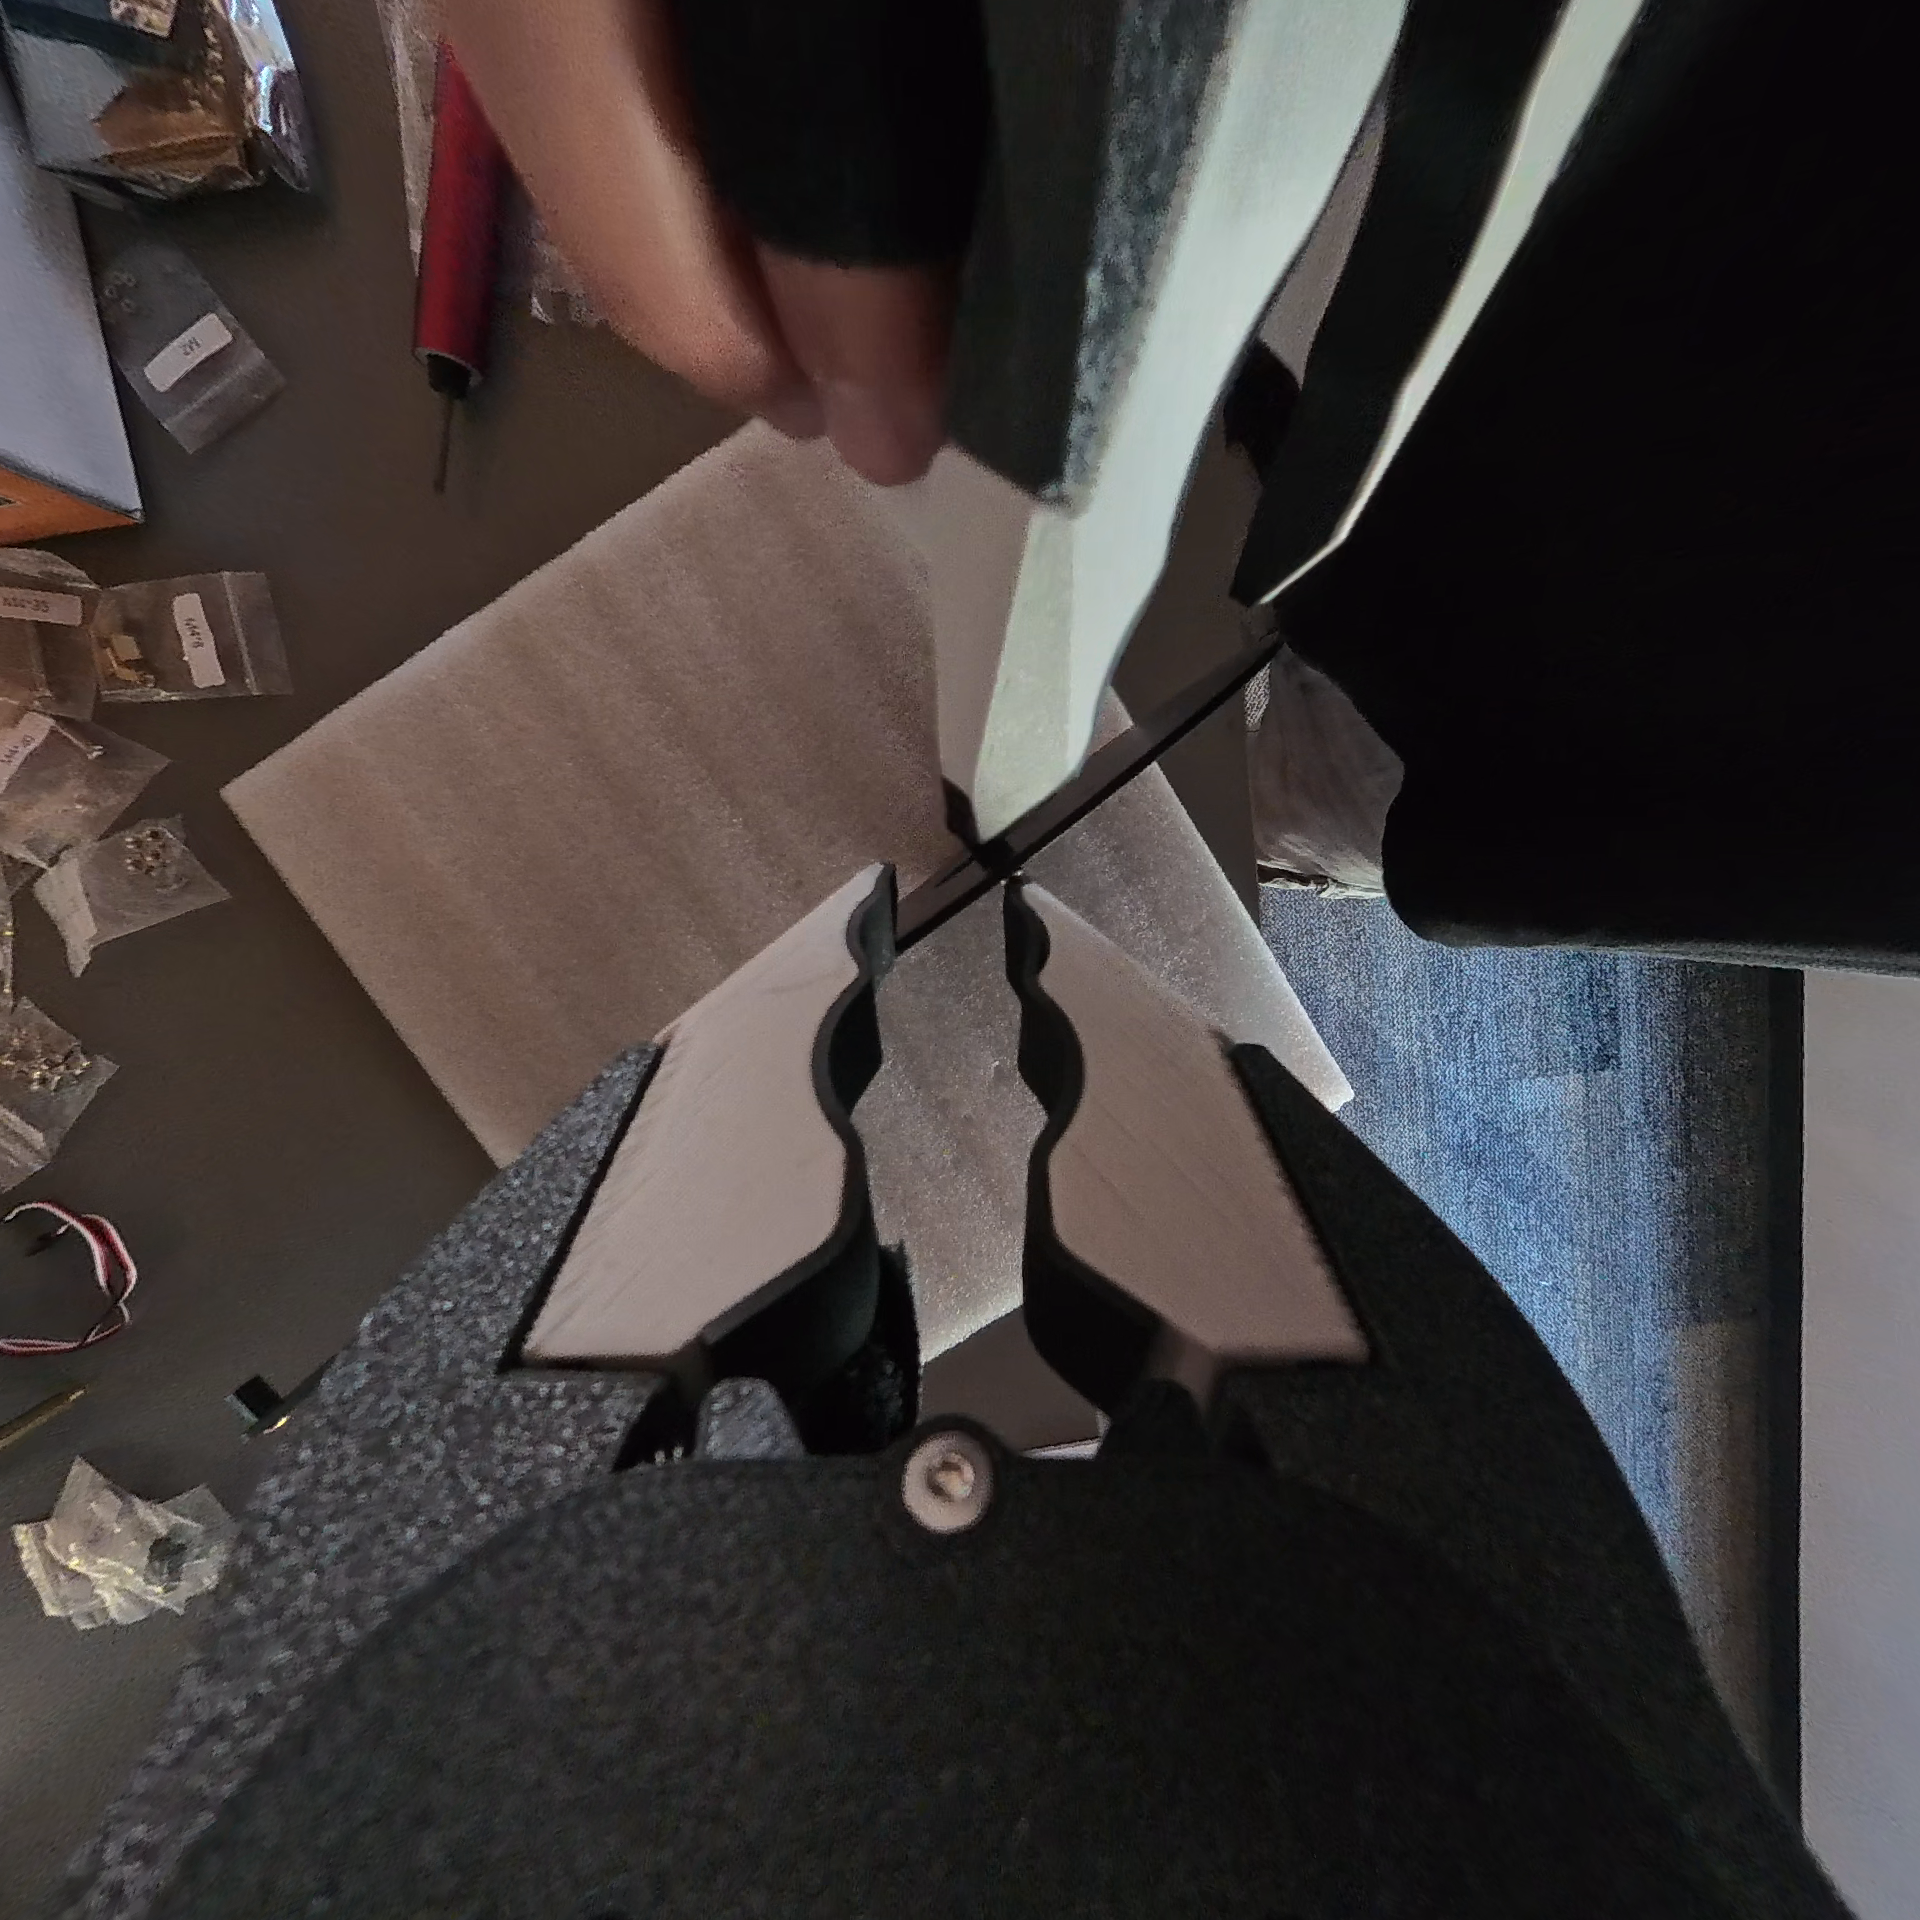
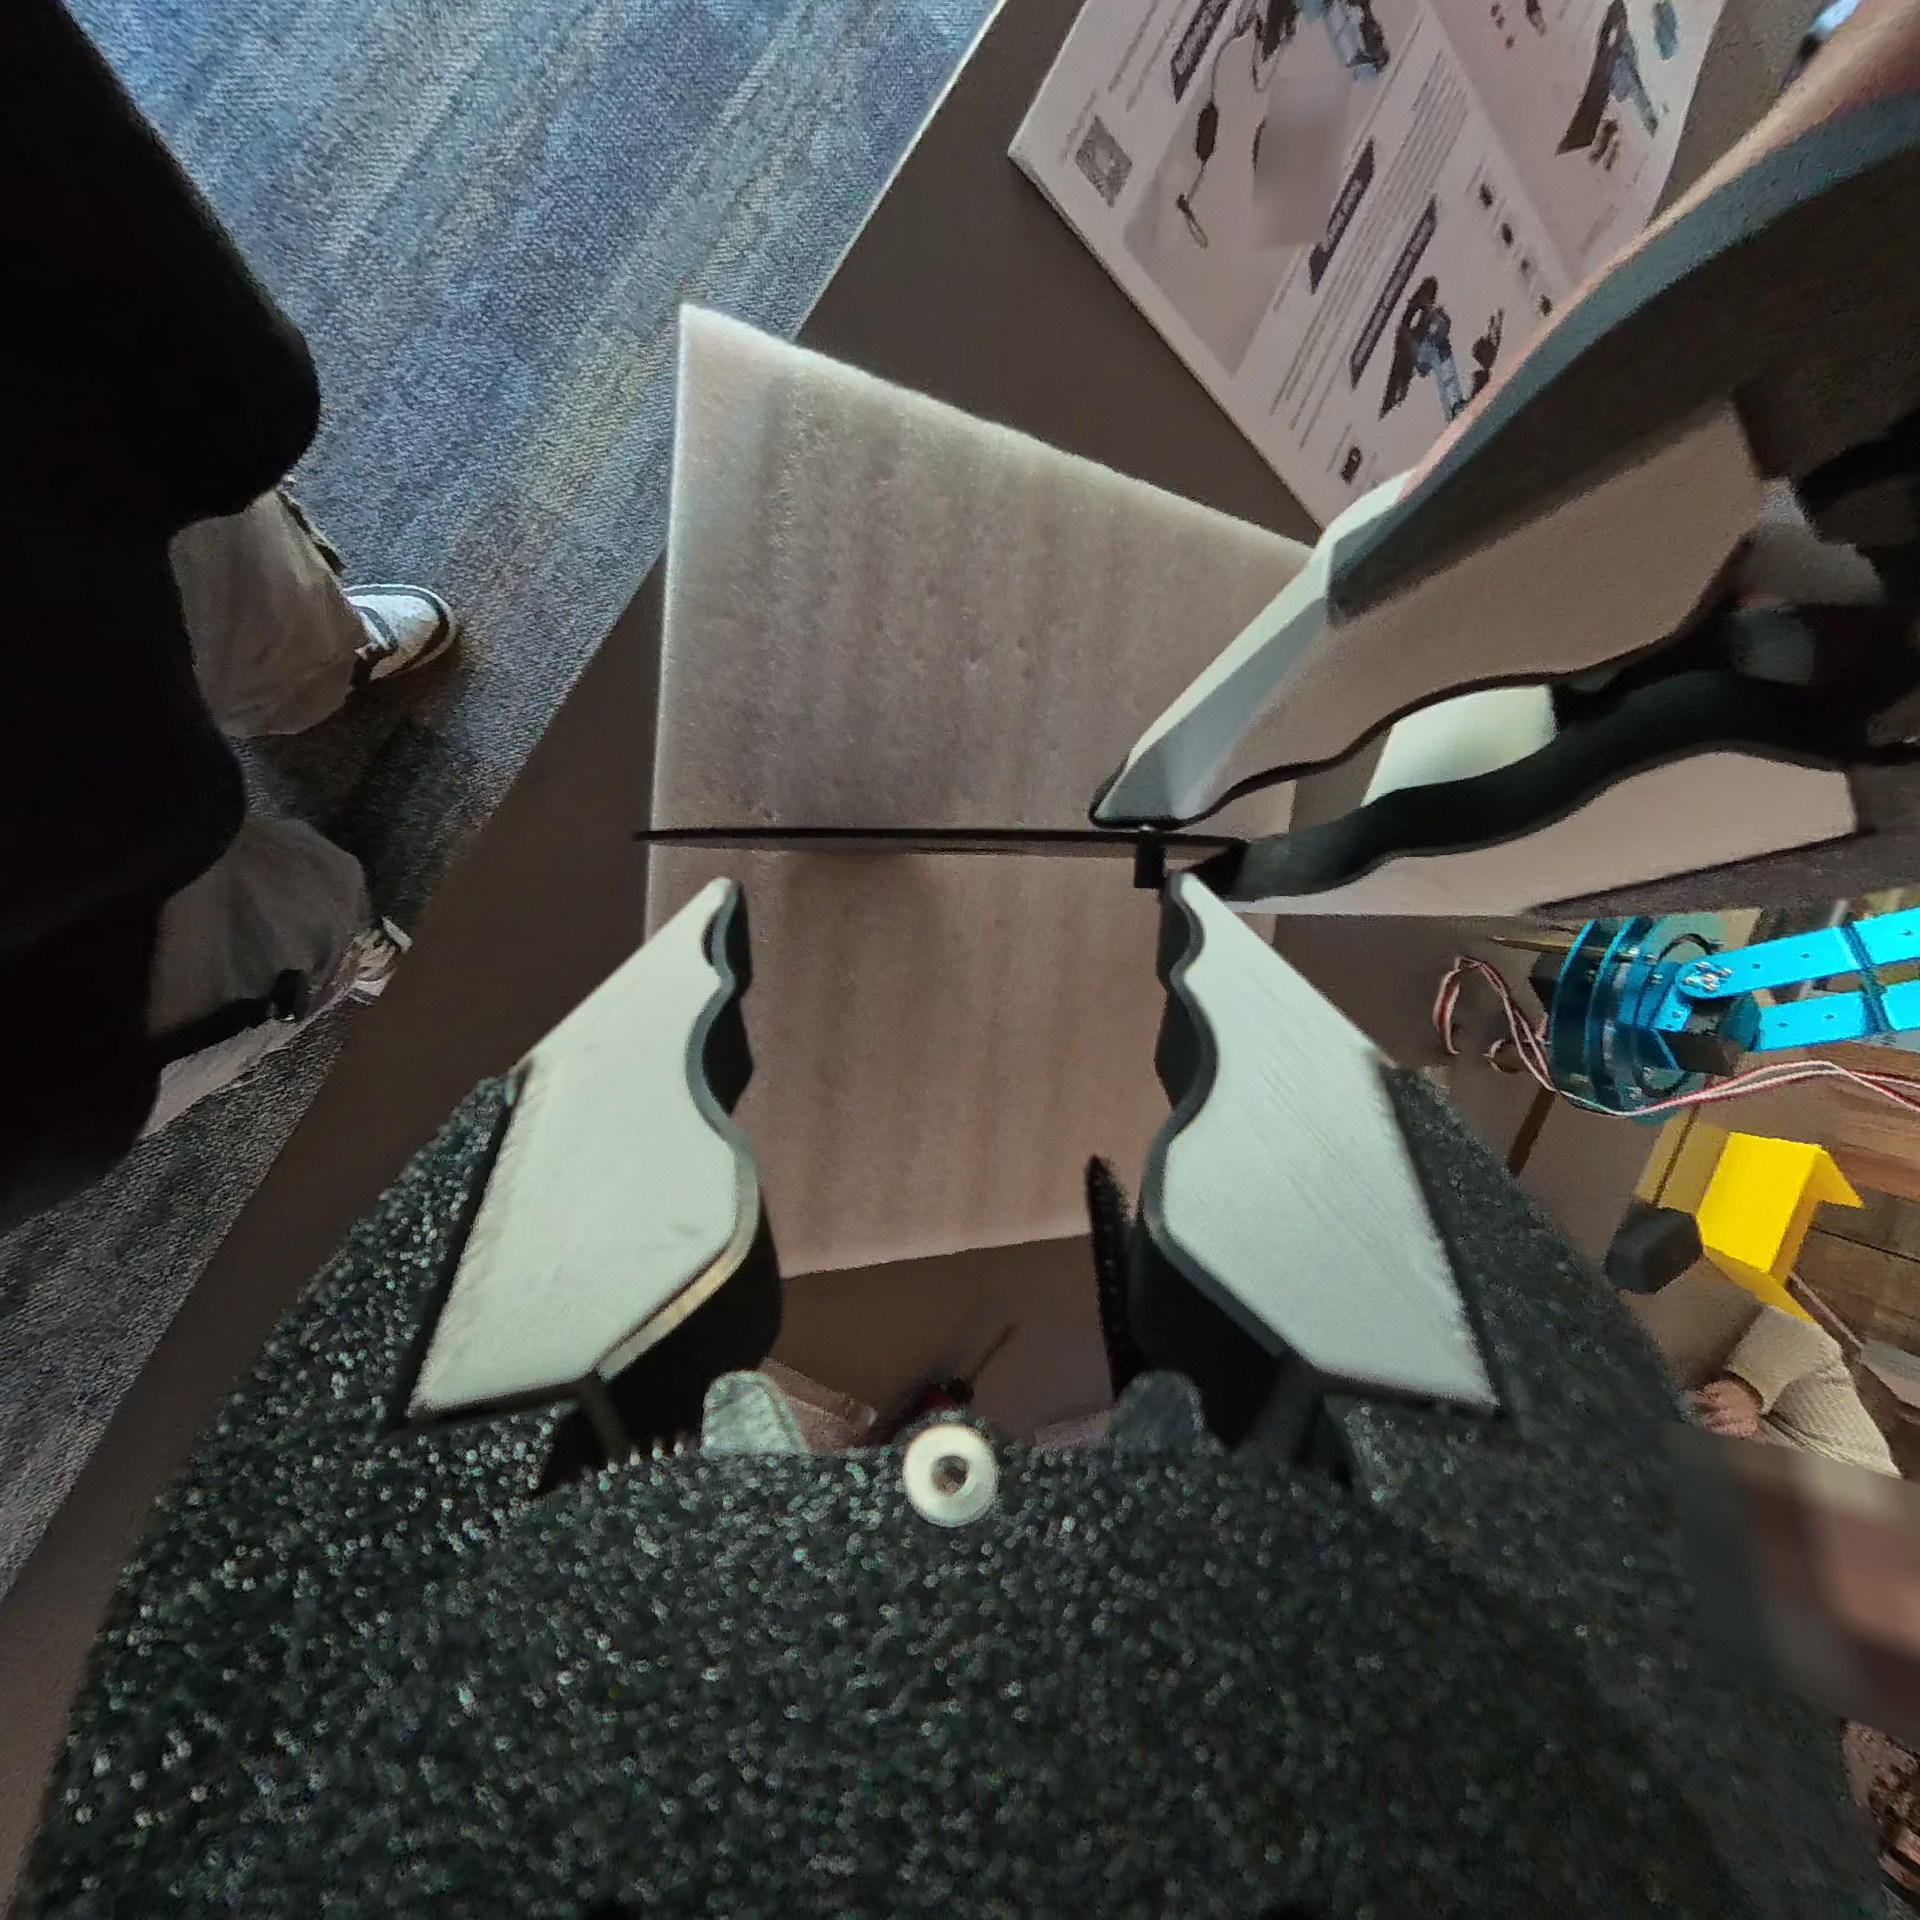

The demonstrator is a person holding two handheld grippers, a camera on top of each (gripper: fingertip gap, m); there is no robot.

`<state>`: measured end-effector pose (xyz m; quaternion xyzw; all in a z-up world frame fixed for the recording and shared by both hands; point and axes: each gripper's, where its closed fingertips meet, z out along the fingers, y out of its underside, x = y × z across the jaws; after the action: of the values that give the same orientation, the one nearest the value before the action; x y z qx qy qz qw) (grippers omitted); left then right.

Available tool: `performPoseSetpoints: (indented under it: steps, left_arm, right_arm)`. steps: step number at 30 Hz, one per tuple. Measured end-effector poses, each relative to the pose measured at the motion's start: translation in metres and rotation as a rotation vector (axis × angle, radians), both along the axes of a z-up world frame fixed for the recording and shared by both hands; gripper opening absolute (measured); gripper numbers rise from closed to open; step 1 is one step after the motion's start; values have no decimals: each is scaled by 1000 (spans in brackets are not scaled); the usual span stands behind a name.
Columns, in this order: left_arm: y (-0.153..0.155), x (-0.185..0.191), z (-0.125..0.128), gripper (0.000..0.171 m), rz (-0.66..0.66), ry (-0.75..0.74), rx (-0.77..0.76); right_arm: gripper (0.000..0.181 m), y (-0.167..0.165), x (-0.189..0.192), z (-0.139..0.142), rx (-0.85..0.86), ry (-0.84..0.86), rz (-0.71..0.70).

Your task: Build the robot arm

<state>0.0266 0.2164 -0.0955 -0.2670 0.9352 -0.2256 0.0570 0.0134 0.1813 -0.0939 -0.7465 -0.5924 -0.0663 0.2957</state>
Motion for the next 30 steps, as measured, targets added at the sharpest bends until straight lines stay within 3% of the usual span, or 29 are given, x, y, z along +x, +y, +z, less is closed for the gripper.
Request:
performPoseSetpoints:
  steps: [4,9,13,18,30]
  left_arm:
    - [0,0,0,20,2,0,-2]
    - [0,0,0,20,0,0,-8]
    - [-1,0,0,20,-3,1,-9]
    - [0,0,0,20,-4,3,-13]
    - [0,-2,0,20,-7,8,-13]
  right_arm:
    - [89,7,2,-17,-20,-29,-8]
    - [79,1,0,0,2,-13,-3]
    - [90,7,1,-17,-22,-49,-11]
    - [80,2,0,-1,-2,-44,-5]
    - [81,3,-1,-3,-21,-40,7]
